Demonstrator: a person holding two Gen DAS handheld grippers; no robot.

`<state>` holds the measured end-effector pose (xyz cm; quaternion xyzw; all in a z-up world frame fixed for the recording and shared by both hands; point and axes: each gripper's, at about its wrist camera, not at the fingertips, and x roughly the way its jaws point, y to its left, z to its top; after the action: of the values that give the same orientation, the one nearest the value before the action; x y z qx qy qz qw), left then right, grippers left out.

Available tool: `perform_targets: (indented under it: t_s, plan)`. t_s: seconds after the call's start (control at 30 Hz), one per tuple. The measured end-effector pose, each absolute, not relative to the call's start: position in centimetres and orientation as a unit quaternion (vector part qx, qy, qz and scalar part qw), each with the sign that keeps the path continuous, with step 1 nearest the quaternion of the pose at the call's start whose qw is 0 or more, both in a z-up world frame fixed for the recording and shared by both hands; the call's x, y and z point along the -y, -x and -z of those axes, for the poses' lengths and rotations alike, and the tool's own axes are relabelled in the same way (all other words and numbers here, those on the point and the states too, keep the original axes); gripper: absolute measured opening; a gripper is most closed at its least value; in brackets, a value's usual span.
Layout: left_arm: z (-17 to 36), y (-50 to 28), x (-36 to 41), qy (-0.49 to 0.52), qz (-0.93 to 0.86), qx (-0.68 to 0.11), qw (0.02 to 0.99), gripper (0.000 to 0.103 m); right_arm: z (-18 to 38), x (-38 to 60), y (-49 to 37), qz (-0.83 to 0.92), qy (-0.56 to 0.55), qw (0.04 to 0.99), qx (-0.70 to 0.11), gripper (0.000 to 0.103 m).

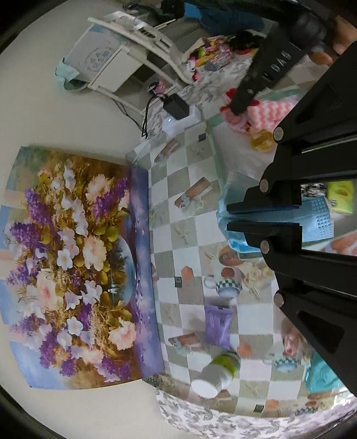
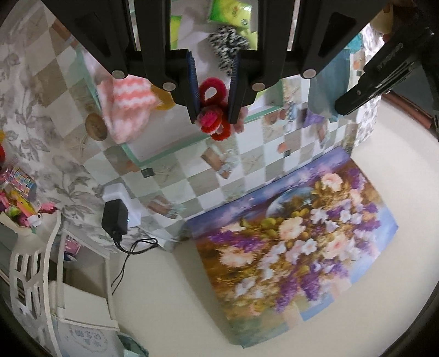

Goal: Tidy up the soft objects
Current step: 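Carry the blue mask over the tray with the left tool while the right tool lowers the hair ties, then open both tools to drop the hair ties and blue mask into the tray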

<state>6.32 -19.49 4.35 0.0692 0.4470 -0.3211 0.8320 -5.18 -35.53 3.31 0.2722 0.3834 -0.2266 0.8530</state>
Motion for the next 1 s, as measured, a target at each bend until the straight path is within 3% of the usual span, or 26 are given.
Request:
perform_targets:
  t_s: [0.27,0.87,0.97,1.0]
  plan:
    - [1.5,-8.0,22.2,-0.059,0.320,-0.493,0.807,0.006,3.3,36.5,2.3,0.218,-0.260,0.825,-0.451,0.022]
    - [6.1,-9.7,24.4,-0.073,0.308,-0.531,0.786,0.006,7.6,36.9,0.2,0.215,-0.239,0.807,-0.496,0.024]
    - [6.2,-9.9,24.2,-0.071,0.305,-0.543,0.779,0.011,7.6,36.9,0.3,0.218,-0.241,0.804,-0.498,0.024]
    - [6.3,-9.9,24.2,-0.068,0.306,-0.549,0.775,0.017,7.6,36.9,0.3,0.219,-0.243,0.803,-0.499,0.024]
